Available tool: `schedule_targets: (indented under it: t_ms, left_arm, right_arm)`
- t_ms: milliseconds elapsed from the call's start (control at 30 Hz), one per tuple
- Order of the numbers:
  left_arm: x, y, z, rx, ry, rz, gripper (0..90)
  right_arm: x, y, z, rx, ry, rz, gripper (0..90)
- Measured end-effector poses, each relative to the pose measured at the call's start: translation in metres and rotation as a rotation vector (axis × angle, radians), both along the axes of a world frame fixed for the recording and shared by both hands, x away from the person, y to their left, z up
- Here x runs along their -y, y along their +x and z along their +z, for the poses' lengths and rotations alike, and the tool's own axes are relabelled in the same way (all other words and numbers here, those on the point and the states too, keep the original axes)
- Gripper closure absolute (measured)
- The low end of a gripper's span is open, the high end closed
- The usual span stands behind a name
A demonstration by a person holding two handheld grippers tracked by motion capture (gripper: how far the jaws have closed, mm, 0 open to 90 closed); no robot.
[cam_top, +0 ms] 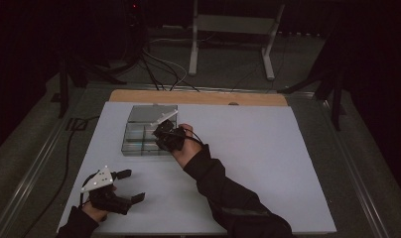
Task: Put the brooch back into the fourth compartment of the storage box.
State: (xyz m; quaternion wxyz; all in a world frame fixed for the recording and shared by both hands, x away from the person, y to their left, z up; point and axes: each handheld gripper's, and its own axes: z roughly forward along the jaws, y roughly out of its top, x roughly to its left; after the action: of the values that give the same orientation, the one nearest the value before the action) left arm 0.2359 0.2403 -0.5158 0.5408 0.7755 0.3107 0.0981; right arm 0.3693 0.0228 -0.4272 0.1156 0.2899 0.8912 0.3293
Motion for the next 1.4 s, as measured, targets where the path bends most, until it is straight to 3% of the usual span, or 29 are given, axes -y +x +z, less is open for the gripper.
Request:
schedule_targets:
  t_ms: [900,1400]
  left_arm:
    - [0.000,0.000,0.000,0.005,-0.005,-0.001,1.3]
    - [-0.001,0.000,0.000,0.005,-0.010,0.000,1.3]
  right_arm:
    - [-0.063,0.022,0.009,0.002,0.002,0.036,85.7]
    - [-0.091,0.035,-0.005,-0.039,0.000,0.055,85.5]
